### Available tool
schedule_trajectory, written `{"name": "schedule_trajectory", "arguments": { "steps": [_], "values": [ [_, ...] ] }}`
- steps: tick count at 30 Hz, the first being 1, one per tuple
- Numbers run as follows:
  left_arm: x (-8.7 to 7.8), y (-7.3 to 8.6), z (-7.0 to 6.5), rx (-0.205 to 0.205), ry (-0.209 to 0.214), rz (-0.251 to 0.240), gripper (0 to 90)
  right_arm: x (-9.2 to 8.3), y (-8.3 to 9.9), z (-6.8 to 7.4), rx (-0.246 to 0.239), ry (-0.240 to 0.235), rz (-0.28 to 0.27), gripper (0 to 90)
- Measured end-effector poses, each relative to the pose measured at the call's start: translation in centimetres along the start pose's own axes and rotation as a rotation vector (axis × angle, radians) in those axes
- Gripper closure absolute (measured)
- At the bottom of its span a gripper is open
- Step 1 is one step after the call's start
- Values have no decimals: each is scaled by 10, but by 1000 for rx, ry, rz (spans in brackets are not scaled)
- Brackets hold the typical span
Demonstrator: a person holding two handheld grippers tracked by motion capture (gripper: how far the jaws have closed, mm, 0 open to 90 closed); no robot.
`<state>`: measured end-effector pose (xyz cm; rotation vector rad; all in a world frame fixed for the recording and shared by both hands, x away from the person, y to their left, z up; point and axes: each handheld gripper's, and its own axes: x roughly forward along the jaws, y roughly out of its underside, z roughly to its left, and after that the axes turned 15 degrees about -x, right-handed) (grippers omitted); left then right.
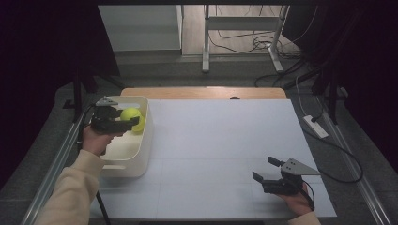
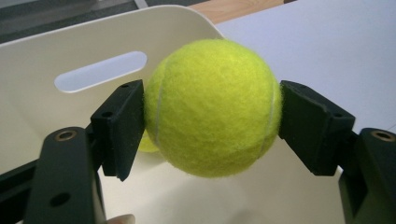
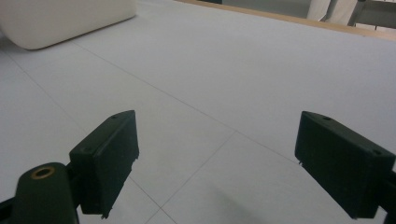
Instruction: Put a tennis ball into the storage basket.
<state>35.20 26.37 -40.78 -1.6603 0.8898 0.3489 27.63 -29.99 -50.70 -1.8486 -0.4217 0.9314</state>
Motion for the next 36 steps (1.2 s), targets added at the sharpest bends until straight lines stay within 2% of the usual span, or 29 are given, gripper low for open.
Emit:
{"name": "schedule_trajectory", "arguments": {
  "steps": [7, 21, 26, 27, 28, 36],
  "values": [
    [4, 1, 0, 6, 4, 42, 273, 0, 0, 0, -1, -1, 1, 136],
    [4, 4, 2, 6, -8, 58, 273, 0, 0, 0, 0, -1, 0, 136],
    [4, 4, 4, -5, -19, 44, 267, 0, 0, 0, 0, -3, -1, 136],
    [3, 3, 4, -9, -20, 34, 230, 0, 0, 0, 0, -3, -1, 136],
    [2, 2, 4, -12, -26, 33, 146, 0, 0, 0, 0, -3, -1, 136],
    [-2, 0, 0, -8, -23, 20, 101, 0, 0, 0, -3, -1, 1, 136]
  ]
}}
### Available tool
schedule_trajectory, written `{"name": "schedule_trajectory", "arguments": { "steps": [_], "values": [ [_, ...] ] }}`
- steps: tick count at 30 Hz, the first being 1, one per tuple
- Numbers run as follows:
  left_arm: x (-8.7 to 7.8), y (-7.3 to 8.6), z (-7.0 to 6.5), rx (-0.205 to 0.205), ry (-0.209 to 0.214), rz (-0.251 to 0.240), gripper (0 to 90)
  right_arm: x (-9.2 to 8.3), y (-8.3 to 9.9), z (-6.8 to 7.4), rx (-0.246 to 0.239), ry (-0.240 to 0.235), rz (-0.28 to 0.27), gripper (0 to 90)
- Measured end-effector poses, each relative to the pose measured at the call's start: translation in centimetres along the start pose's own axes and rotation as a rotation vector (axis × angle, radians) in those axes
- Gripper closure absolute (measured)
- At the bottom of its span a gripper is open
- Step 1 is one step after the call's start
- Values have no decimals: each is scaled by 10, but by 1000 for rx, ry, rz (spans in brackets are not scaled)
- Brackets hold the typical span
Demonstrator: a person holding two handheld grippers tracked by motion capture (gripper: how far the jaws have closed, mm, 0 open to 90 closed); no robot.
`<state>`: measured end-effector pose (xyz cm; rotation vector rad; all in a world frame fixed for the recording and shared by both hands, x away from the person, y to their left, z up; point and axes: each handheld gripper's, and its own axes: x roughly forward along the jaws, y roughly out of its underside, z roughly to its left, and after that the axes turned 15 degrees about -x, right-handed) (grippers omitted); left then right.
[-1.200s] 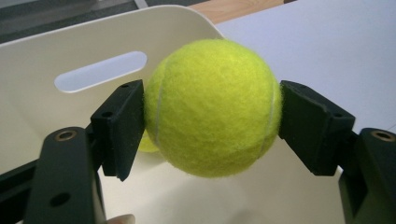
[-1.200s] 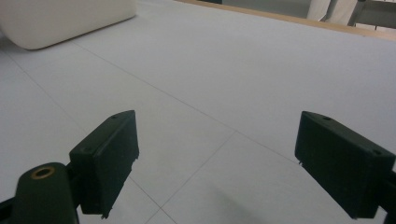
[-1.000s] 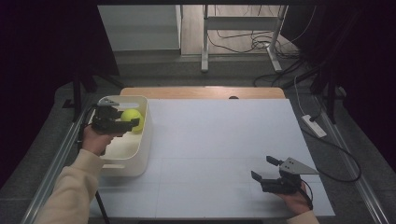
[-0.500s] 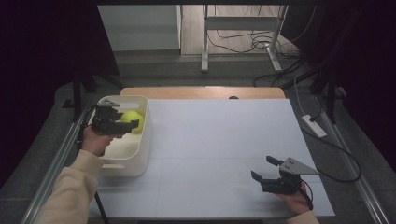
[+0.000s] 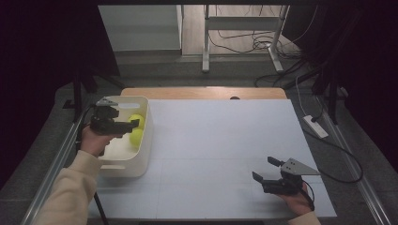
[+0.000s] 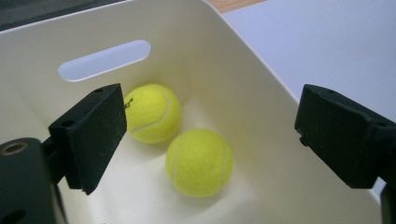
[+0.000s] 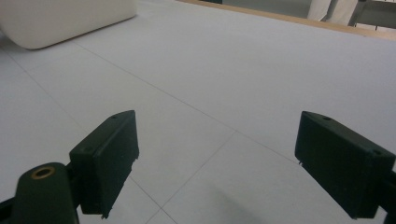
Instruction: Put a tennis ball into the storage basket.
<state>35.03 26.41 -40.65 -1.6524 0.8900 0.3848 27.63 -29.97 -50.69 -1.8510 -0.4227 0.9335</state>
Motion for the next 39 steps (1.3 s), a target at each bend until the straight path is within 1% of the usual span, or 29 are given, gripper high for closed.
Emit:
{"name": "schedule_trajectory", "arguments": {
  "steps": [10, 11, 12, 13, 14, 15, 17, 23, 26, 28, 29, 33, 37, 39],
  "values": [
    [-6, 0, -4, 5, 47, -26, 100, 0, 0, 0, 3, 2, -6, 136],
    [-8, 1, -6, 7, 56, -40, 100, 0, 0, -1, 2, 1, -6, 136],
    [-8, 1, -6, 7, 56, -40, 100, 0, 0, -1, 2, 1, -6, 136],
    [-10, 1, -7, 8, 64, -48, 100, 0, 0, -1, 2, 1, -6, 136],
    [-12, 2, -8, 9, 82, -60, 100, 1, 0, -1, 1, 1, -4, 136],
    [-12, 2, -8, 9, 82, -60, 100, 1, 0, -1, 1, 1, -4, 136],
    [-14, 3, -9, 11, 98, -72, 100, 1, 0, -1, 3, -2, -6, 136],
    [-19, 6, -14, 25, 140, -90, 101, 1, 0, -2, 7, -4, -11, 136],
    [-21, 7, -18, 32, 157, -103, 101, 1, 0, -2, 8, -8, -13, 136],
    [-25, 9, -21, 38, 174, -119, 100, 0, 0, -2, 5, -10, -14, 136],
    [-25, 9, -21, 38, 174, -119, 100, 0, 0, -2, 5, -10, -14, 136],
    [-32, 12, -28, 51, 196, -156, 100, -1, 0, -2, 5, -19, -23, 136],
    [-36, 16, -35, 60, 226, -182, 103, 0, 0, -2, 0, -24, -19, 136],
    [-37, 19, -40, 76, 250, -181, 103, 0, 0, -2, 1, -21, -23, 137]
  ]
}}
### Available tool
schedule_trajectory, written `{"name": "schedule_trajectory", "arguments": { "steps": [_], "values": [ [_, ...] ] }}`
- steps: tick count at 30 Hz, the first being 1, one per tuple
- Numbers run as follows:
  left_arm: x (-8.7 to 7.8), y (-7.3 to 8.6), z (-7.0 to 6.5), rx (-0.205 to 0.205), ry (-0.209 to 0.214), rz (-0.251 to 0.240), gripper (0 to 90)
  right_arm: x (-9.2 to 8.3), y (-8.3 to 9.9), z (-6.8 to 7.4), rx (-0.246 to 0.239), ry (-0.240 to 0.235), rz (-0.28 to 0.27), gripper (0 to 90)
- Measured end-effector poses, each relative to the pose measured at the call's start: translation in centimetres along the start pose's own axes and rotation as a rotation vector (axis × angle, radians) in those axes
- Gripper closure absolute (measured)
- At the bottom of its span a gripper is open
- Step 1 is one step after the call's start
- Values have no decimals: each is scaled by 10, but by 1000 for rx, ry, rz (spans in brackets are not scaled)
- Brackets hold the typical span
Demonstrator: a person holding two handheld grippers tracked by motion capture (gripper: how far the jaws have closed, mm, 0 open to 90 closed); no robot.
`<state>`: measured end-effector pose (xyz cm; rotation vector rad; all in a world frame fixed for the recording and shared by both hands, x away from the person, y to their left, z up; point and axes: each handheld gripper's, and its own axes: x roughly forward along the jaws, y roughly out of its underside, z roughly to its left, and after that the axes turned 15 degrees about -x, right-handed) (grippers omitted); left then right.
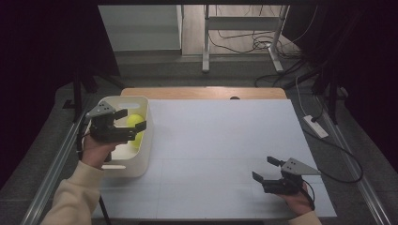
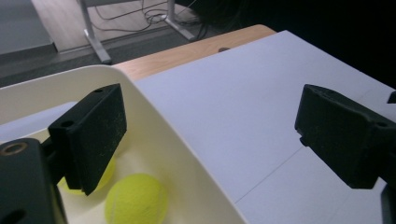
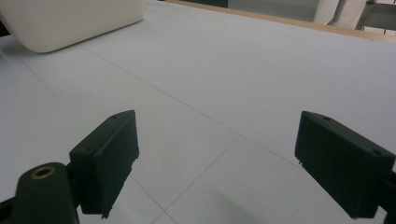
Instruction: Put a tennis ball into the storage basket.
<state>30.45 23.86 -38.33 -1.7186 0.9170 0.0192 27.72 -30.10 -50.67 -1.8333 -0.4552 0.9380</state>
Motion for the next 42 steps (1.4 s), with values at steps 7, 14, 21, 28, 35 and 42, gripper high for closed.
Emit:
{"name": "schedule_trajectory", "arguments": {
  "steps": [7, 14, 21, 28, 35, 42],
  "values": [
    [-1, 5, -13, 38, 50, -22, 101, -4, 1, 1, 3, 12, 2, 137],
    [-4, 18, -25, 73, 103, -53, 101, -7, 0, 2, 0, 22, 6, 137],
    [-7, 31, -36, 88, 144, -57, 105, -10, 0, 4, -3, 32, 5, 137],
    [-7, 45, -48, 112, 183, -53, 107, -11, -1, 5, 0, 40, 1, 137],
    [-4, 63, -58, 138, 218, -36, 111, -11, -1, 6, -1, 40, 3, 137],
    [1, 80, -64, 161, 221, -2, 118, -12, -1, 6, 1, 41, 3, 137]
  ]
}}
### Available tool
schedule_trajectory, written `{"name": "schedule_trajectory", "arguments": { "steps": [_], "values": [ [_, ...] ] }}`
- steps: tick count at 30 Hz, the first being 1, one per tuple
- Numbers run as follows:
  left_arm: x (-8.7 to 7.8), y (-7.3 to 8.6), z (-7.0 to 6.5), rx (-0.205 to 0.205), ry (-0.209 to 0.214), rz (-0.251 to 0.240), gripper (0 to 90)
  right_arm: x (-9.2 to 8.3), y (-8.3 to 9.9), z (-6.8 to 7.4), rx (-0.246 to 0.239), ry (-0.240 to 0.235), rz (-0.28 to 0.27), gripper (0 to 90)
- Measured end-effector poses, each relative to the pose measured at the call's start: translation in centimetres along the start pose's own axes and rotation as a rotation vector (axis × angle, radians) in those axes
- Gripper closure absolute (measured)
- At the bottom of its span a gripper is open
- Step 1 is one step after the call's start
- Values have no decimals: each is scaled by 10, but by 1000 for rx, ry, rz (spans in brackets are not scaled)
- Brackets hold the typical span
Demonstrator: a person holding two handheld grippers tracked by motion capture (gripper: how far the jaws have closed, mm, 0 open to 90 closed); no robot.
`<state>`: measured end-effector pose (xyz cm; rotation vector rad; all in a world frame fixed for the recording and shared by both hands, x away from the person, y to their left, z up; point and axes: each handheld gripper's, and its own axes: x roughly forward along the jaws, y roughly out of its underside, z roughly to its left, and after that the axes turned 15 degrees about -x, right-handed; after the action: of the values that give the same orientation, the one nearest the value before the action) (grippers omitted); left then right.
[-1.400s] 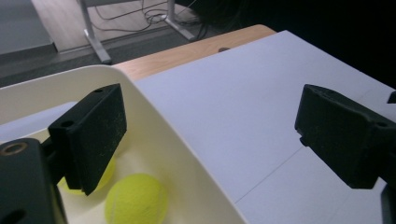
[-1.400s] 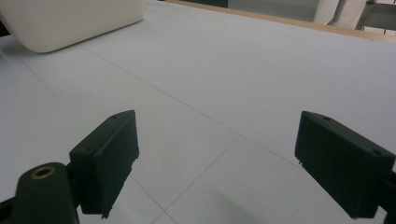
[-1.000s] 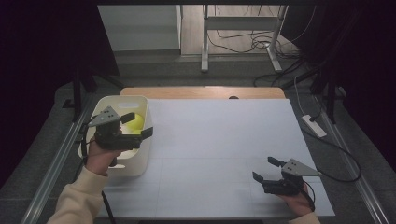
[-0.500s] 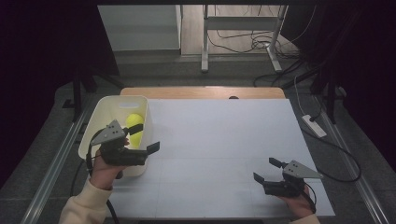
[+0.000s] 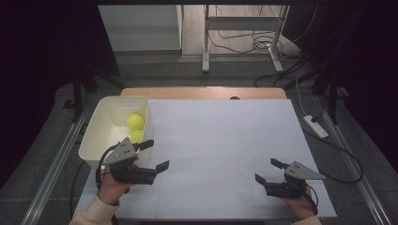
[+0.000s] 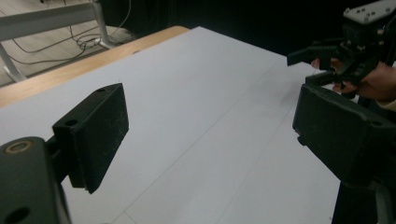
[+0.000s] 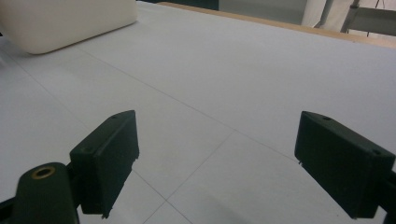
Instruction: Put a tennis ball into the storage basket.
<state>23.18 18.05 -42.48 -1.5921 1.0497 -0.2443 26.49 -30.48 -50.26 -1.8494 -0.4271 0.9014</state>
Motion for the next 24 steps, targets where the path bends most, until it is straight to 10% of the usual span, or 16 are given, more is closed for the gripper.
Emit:
{"name": "schedule_trajectory", "arguments": {
  "steps": [24],
  "values": [
    [14, 70, 14, -11, 8, 60, 131, -1, 0, 2, -7, -5, -4, 137]
  ]
}}
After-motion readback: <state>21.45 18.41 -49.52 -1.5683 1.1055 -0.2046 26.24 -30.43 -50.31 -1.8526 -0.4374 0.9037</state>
